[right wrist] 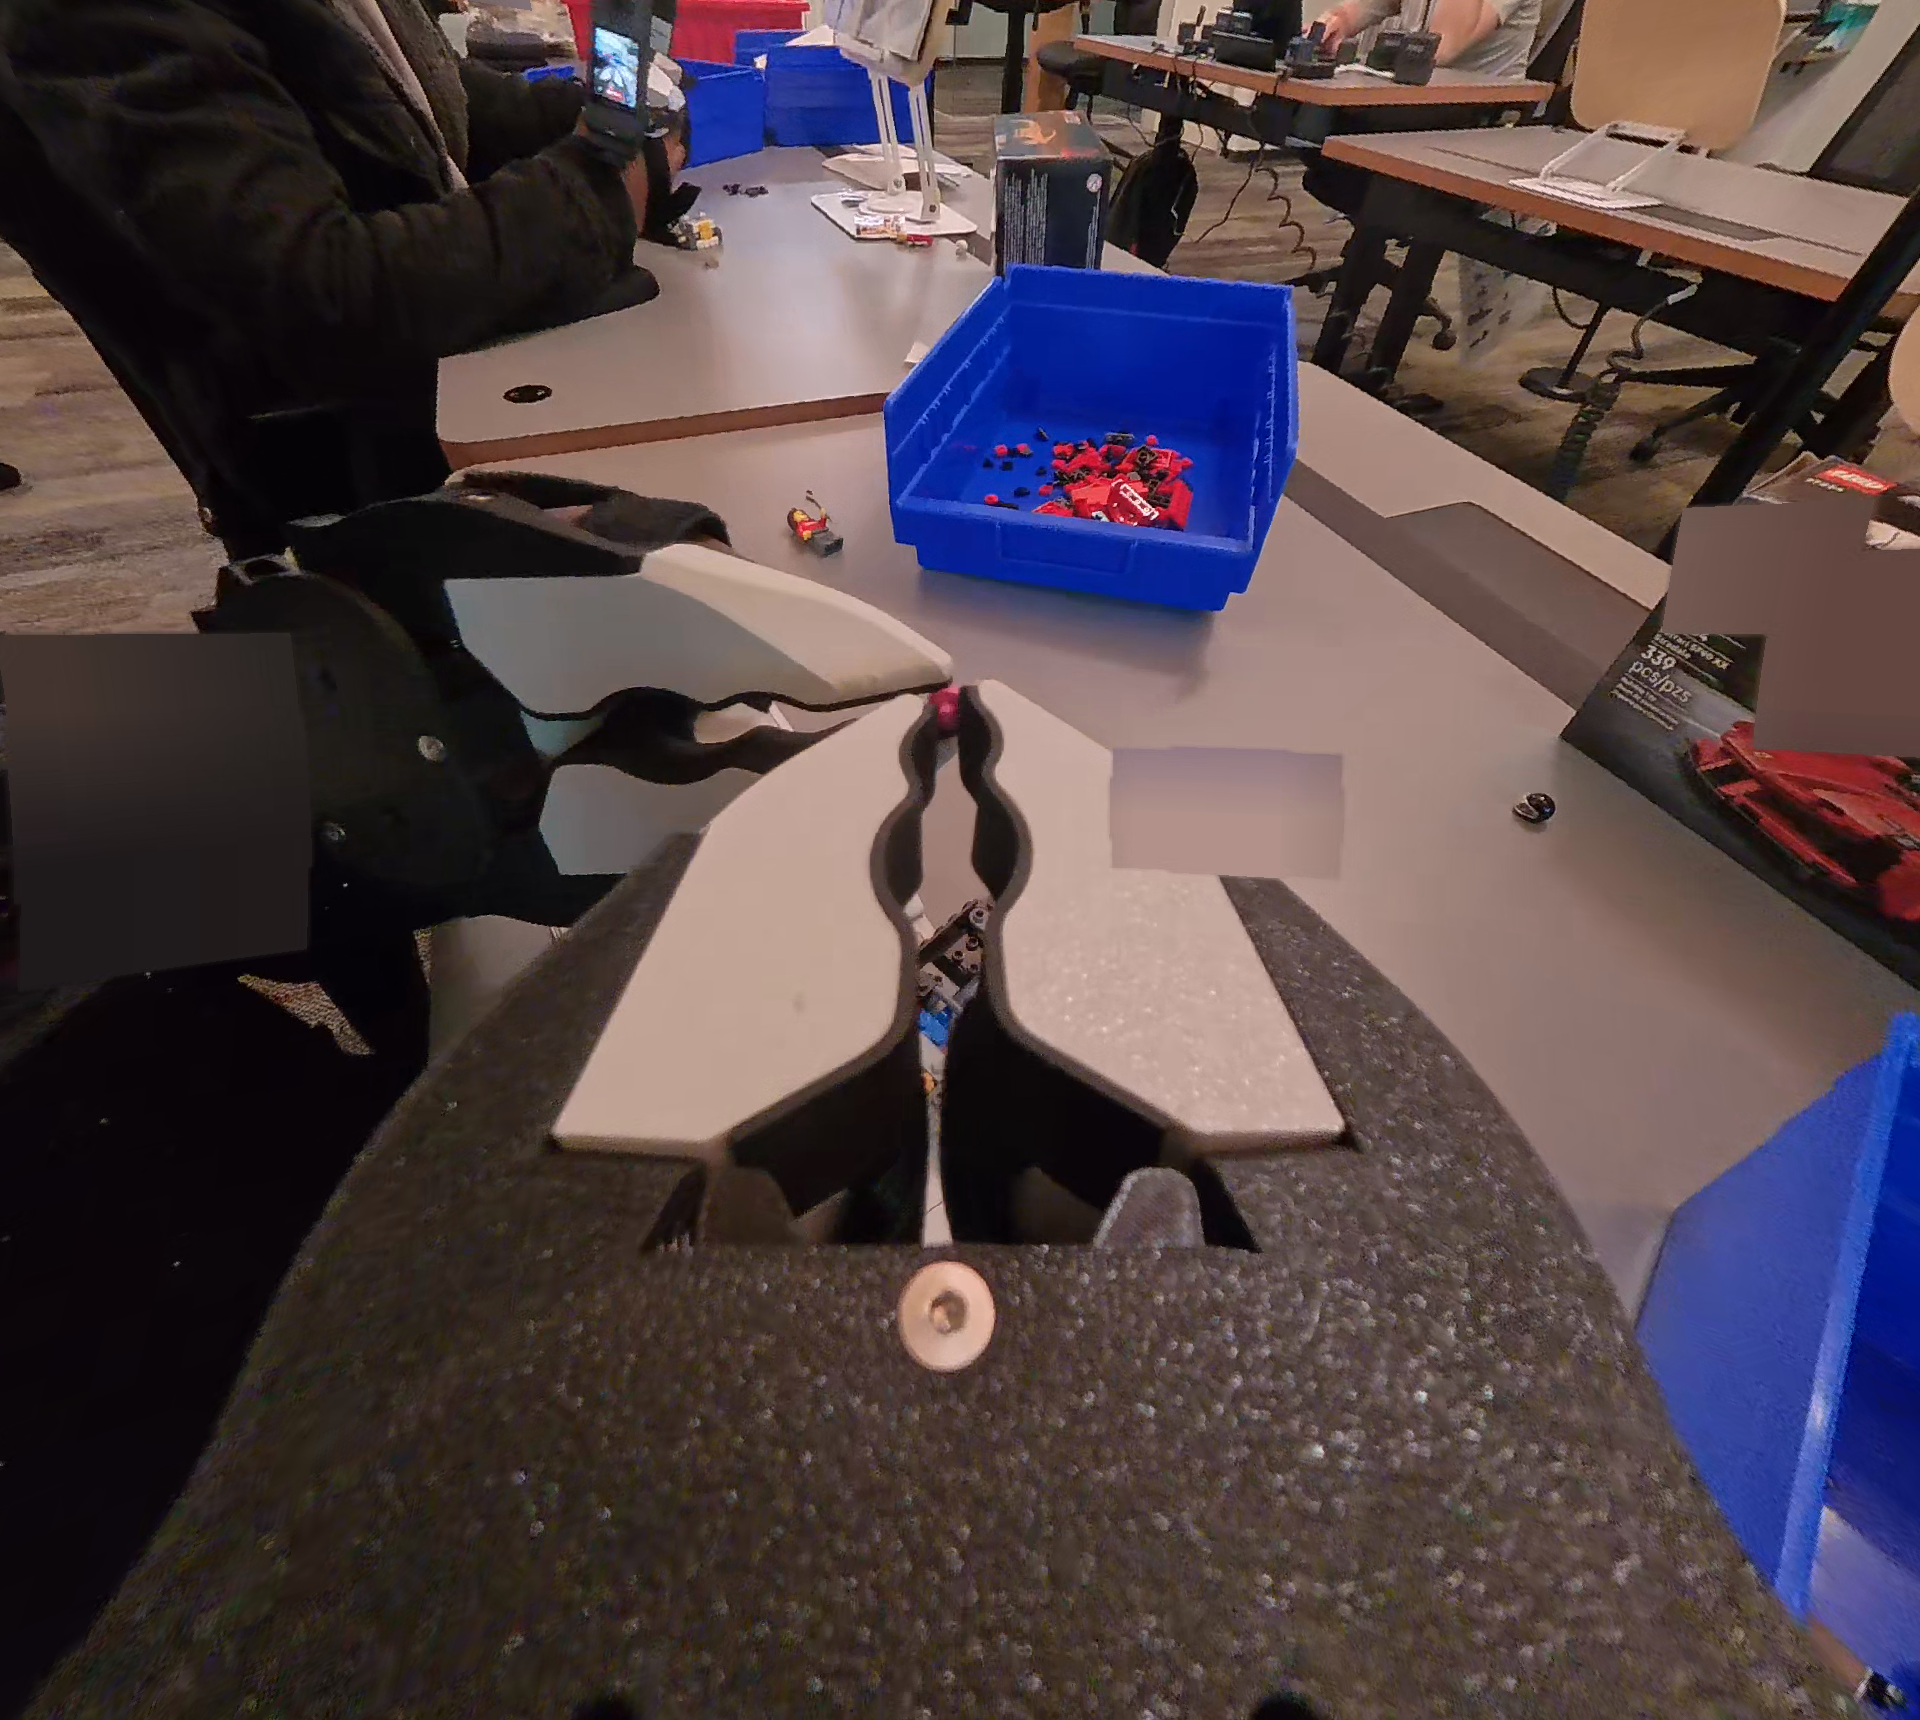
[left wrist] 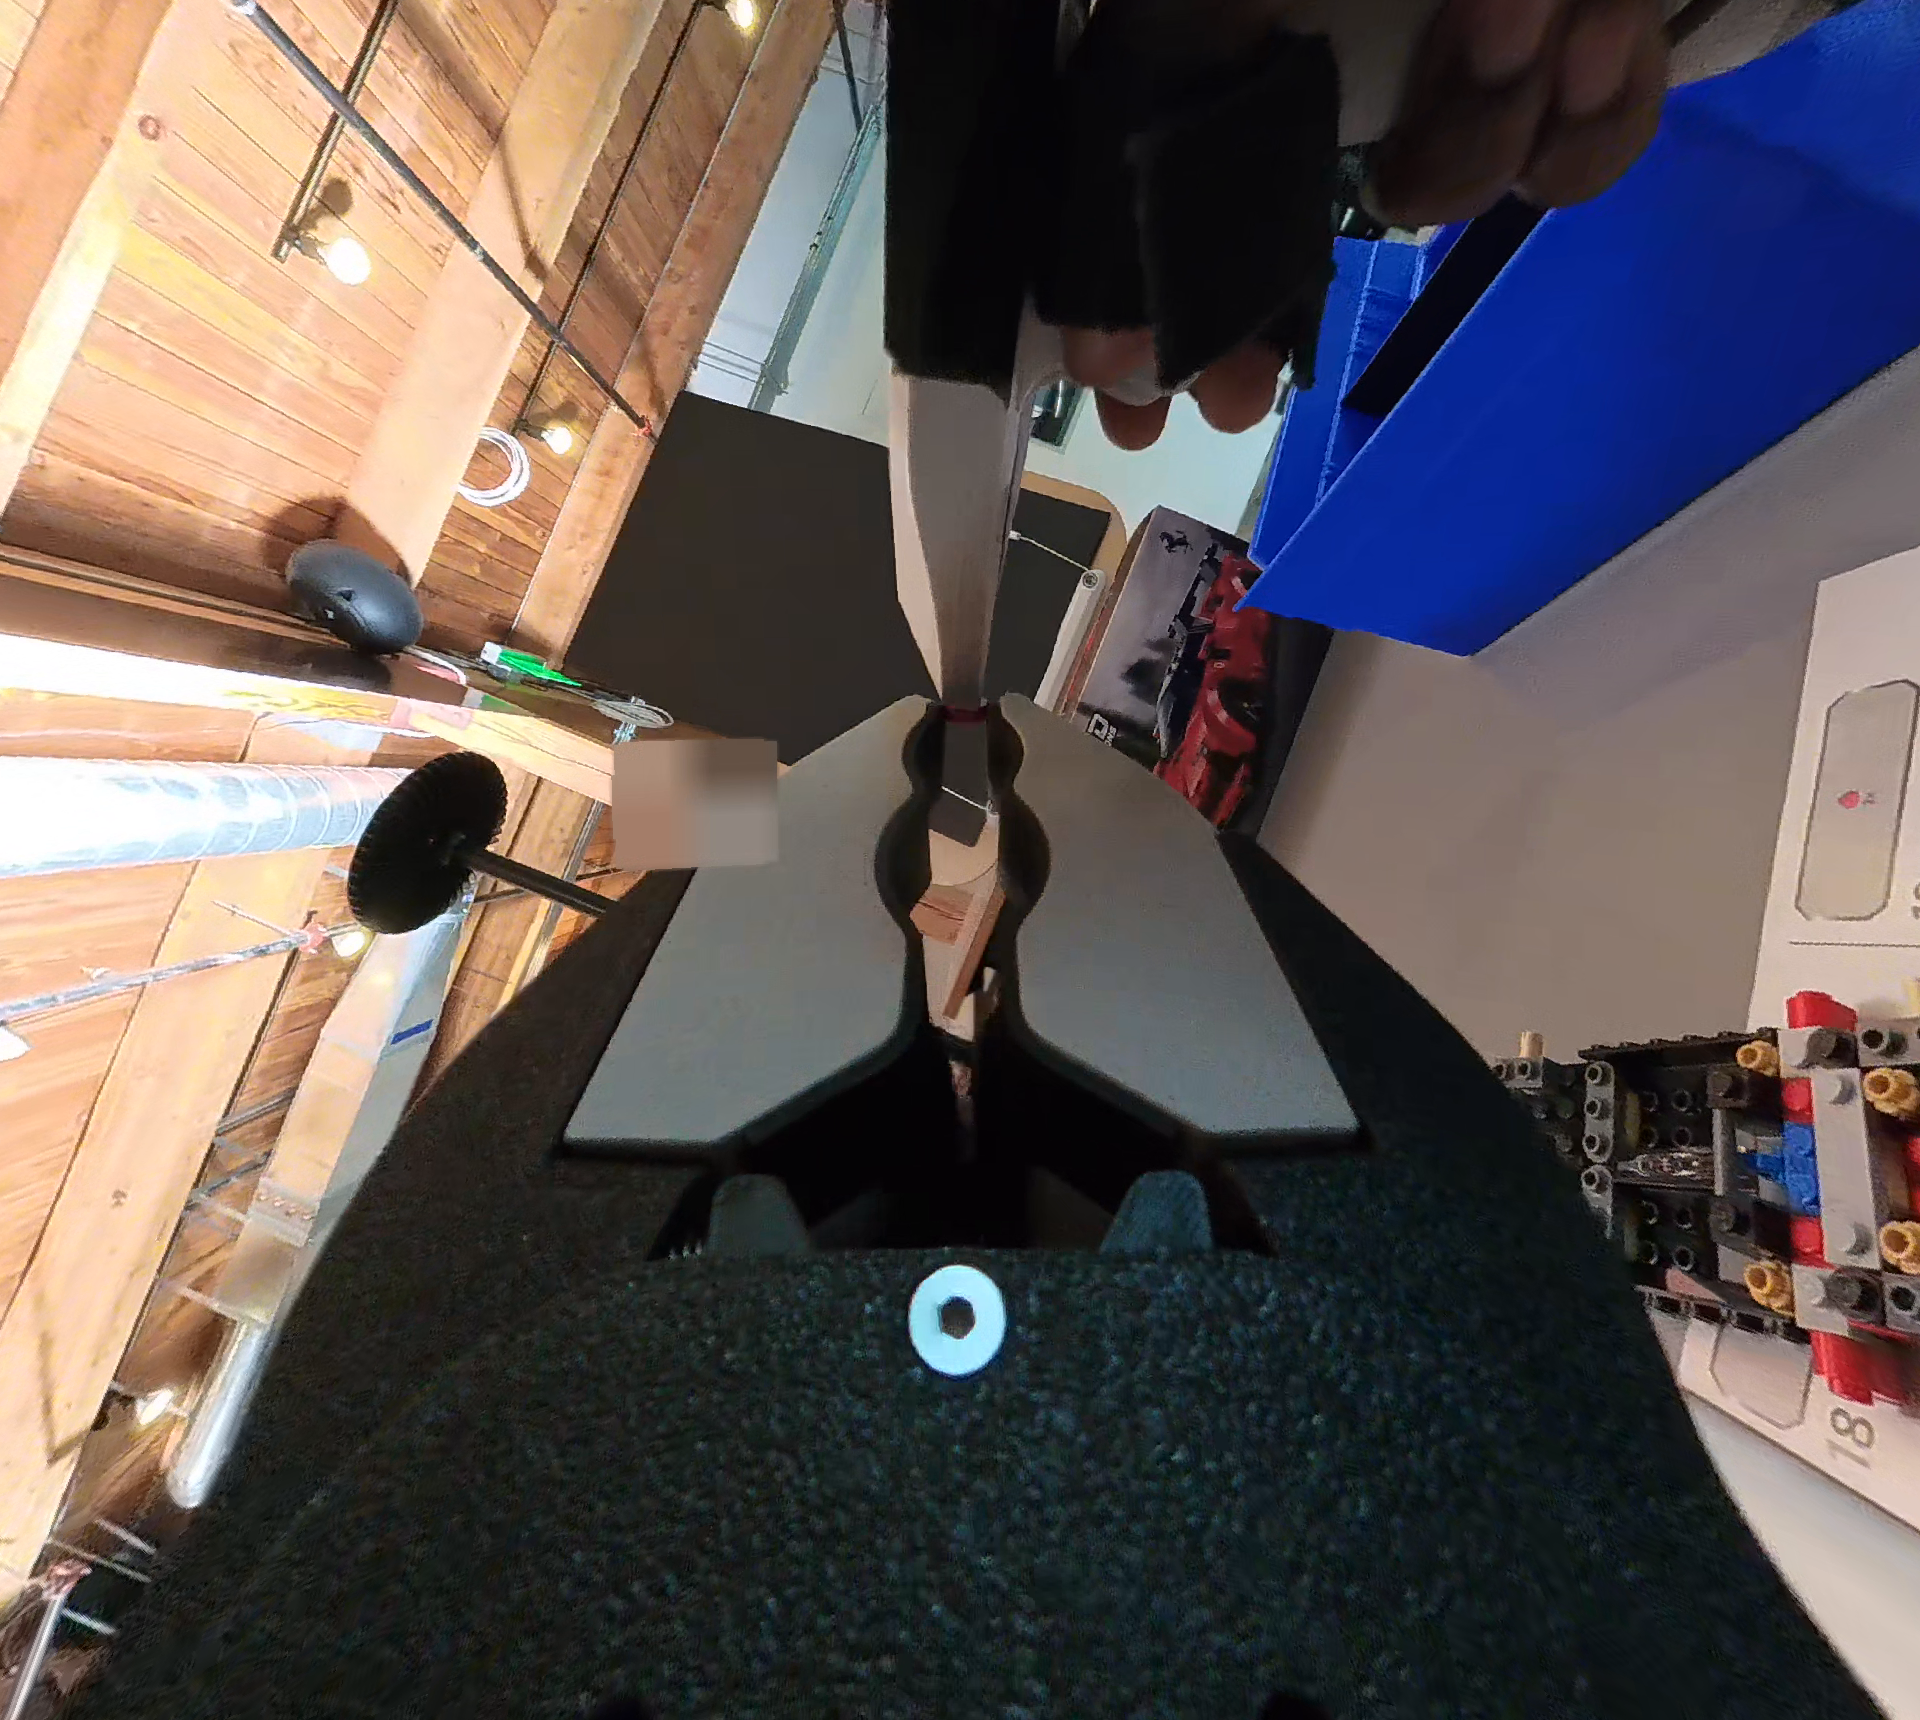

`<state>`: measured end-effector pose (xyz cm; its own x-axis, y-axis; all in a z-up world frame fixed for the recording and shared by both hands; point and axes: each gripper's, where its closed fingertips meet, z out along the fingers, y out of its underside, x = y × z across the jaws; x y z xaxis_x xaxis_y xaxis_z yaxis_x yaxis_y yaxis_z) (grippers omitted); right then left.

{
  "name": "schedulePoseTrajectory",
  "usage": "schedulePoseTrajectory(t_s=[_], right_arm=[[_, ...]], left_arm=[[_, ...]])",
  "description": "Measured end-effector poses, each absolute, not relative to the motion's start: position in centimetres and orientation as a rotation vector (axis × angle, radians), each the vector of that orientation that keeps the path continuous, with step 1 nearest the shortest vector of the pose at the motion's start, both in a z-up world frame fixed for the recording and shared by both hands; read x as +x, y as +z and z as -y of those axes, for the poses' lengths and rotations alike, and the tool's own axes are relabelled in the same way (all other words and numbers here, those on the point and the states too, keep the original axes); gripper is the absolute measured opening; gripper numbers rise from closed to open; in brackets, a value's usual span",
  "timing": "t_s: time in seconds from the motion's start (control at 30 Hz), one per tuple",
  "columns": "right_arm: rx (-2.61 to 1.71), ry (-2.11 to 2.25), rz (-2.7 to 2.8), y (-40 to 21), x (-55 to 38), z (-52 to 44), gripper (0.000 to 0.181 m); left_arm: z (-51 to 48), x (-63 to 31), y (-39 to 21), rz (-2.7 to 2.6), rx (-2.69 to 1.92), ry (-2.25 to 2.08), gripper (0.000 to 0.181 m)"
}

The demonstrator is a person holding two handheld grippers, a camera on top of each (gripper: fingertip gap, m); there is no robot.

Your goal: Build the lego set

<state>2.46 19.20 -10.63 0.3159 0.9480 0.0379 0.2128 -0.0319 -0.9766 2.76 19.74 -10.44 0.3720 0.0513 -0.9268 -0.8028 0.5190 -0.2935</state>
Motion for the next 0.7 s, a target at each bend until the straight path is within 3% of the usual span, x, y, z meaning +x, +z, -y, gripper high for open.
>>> schedulePoseTrajectory(t_s=[0.37, 0.47, 0.57, 0.7], right_arm=[[-1.491, 0.825, 1.13, -11.1, 2.9, -19.2, 0.002], [-1.501, 0.803, 1.13, -11.3, 3.5, -19.7, 0.002], [-1.529, 0.771, 1.136, -11.6, 5.0, -20.4, 0.002], [-1.606, 0.714, 1.191, -13.5, 6.5, -20.6, 0.002]], left_arm=[[-19.7, 3.2, -10.9, -1.059, -0.886, 0.607, 0.007], [-21.0, 2.0, -12.1, -1.058, -1.077, 0.5, 0.013], [-22.8, -1.2, -15.0, -1.035, -1.425, 0.234, 0.021], [-20.7, -2.8, -18.9, -1.116, -1.818, -0.437, 0.022]])
